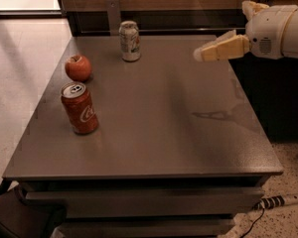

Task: Place 7up can upright

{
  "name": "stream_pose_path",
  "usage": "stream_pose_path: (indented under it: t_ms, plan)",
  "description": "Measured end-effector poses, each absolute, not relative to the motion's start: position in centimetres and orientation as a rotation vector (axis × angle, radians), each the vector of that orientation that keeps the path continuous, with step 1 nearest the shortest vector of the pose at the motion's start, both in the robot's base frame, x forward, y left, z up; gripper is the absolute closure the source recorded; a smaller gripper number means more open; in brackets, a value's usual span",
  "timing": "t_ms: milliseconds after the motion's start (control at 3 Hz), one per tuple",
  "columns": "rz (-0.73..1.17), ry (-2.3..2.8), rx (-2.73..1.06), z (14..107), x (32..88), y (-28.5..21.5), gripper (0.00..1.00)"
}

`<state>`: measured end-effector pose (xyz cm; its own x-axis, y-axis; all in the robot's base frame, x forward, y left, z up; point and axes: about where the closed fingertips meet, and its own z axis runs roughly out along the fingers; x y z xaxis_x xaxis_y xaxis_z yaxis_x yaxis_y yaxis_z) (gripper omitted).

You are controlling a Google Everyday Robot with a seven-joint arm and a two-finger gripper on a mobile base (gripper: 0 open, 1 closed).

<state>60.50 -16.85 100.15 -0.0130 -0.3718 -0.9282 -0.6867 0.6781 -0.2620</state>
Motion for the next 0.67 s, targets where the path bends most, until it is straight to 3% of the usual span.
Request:
stream_pose_path:
  t_ms: [333, 667]
  plan:
    - [0.301, 1.478, -0.798, 103.47, 64.40, -16.44, 0.00]
    - [0.301, 1.478, -0.798, 103.47, 64.40, -16.43, 0.00]
